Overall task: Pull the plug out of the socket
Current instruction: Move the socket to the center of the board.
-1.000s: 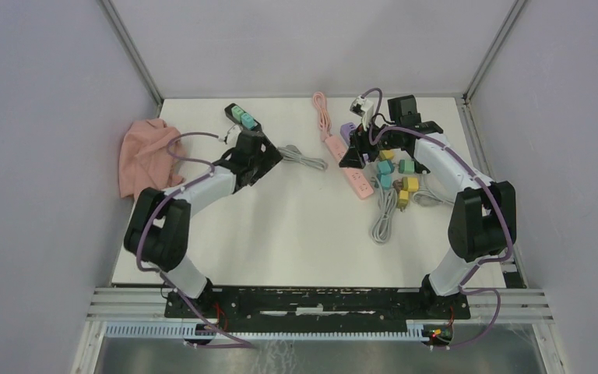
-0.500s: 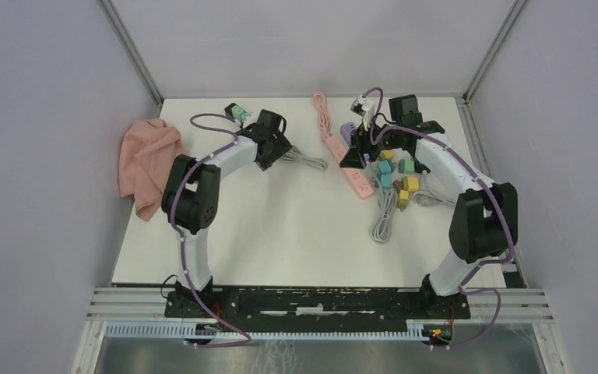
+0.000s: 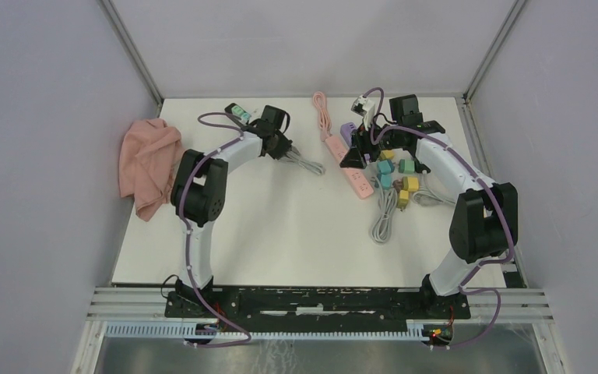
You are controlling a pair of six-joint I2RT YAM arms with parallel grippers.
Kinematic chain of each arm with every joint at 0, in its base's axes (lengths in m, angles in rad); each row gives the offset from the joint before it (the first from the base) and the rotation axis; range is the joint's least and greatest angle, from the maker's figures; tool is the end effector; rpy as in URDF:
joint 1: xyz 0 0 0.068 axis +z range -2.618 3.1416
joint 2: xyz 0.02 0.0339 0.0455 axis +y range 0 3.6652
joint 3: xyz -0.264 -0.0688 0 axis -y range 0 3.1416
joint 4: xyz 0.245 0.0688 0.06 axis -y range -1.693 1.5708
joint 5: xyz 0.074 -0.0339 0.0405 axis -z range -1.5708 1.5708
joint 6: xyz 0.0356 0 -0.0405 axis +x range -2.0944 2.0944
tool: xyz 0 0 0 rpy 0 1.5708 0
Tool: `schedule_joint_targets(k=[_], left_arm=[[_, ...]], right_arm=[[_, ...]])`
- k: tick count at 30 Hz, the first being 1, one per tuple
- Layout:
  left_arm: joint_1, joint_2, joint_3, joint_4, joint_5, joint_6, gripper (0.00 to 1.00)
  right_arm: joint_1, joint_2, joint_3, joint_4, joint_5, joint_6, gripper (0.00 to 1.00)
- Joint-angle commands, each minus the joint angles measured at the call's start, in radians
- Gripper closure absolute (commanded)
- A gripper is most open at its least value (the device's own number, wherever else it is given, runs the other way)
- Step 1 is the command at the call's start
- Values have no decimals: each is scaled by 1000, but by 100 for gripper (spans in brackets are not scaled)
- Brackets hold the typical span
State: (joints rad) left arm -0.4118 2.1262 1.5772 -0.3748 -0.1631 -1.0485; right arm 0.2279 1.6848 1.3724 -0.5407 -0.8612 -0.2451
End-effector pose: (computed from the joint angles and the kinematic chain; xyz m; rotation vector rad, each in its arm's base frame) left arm 0.4287 -0.1809 0.1741 -0.8557 2.3756 -0.4107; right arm 0.3500 0.1089 0.2844 -0.8974 2.0812 1.0187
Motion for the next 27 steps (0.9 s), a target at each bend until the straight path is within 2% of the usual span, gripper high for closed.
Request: schedule_joint_targets(k=[1,5,10,16,19,23,27], left_arm=[[-9,-57,-60,40,74,-11,82],[-38,-194,-203,87,49,-7,90],[-102,-424,-465,167,-21,-78,94],[-284,-657,-733,272,-141,-257,94],[-415,-696,-799,304,-198,-365,94],[-619,-675,-822,324,-308,-527,93],[-760,-605,-758,354,-398,-599,89]], right_arm=[[-3,-44,46,7,-41,-17,31],[-4,-43,48,4,-46,-17,31],[-4,-43,51,2,-54,-15,31],[-3,-38,54,-6,-52,-20,31],[-7,-35,55,-11,-50,-23,31],[-15,-30,59,-14,-46,-23,31],[-32,-31,62,-19,-41,-26,31]])
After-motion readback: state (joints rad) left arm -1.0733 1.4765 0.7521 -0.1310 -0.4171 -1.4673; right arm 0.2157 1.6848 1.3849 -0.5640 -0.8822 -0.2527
